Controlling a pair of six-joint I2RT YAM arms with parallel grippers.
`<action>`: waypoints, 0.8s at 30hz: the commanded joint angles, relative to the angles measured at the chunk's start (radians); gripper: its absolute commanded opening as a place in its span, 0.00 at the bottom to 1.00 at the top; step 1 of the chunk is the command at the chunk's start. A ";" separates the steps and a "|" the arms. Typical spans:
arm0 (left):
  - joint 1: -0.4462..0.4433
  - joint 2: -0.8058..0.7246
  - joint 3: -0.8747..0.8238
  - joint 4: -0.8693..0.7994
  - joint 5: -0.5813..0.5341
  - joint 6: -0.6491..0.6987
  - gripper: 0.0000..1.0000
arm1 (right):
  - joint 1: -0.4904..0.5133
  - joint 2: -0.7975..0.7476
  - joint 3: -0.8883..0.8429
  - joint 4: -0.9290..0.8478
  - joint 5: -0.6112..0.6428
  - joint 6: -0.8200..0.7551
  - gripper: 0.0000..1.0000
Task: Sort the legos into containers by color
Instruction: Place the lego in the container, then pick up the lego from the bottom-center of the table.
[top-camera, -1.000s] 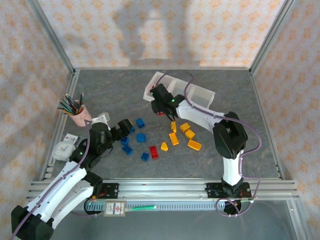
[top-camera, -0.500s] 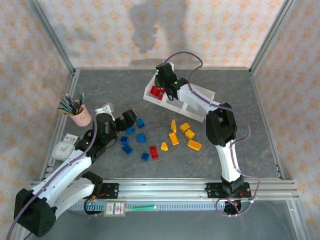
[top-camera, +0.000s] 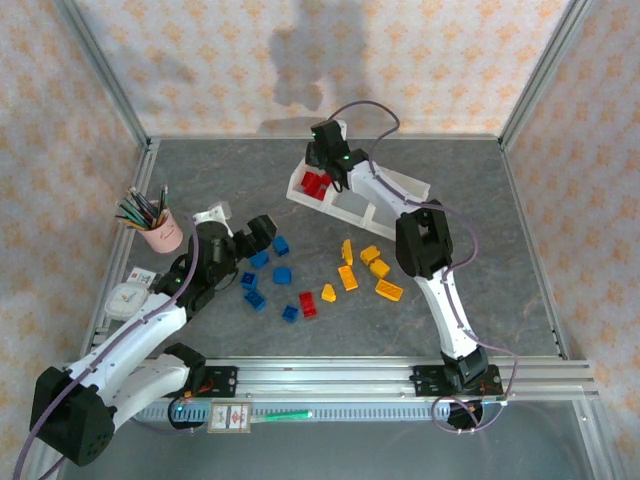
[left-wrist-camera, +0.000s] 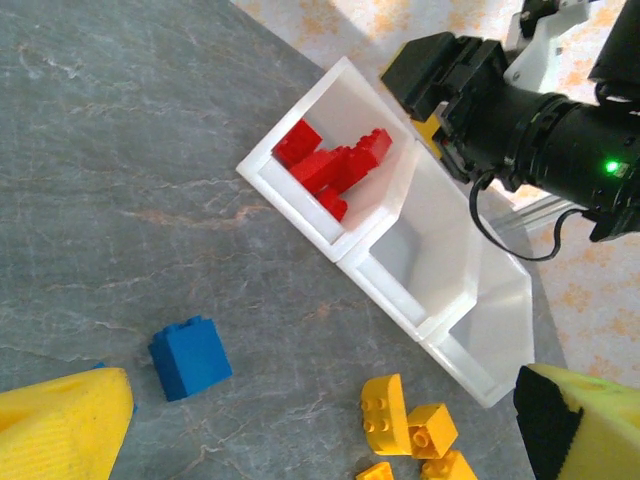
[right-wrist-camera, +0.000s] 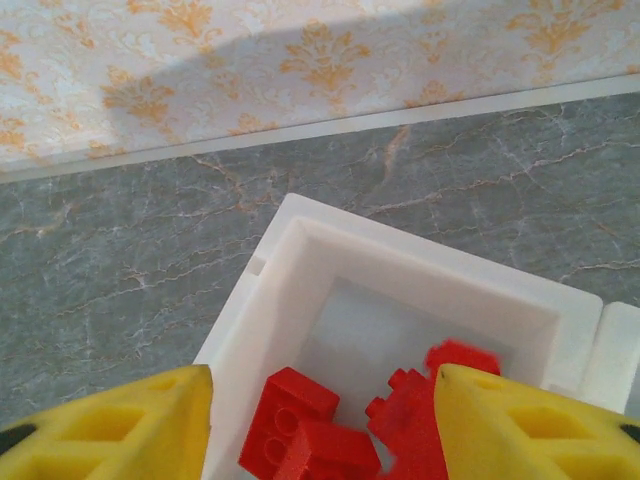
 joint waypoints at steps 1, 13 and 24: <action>0.012 -0.014 0.032 0.023 0.018 0.024 0.99 | 0.012 -0.155 -0.081 -0.012 -0.009 -0.021 0.64; 0.011 -0.157 -0.033 -0.094 0.034 0.008 0.99 | 0.170 -0.475 -0.541 -0.030 0.001 -0.032 0.76; 0.011 -0.355 -0.111 -0.293 0.007 0.015 0.99 | 0.370 -0.599 -0.772 -0.153 0.047 0.090 0.75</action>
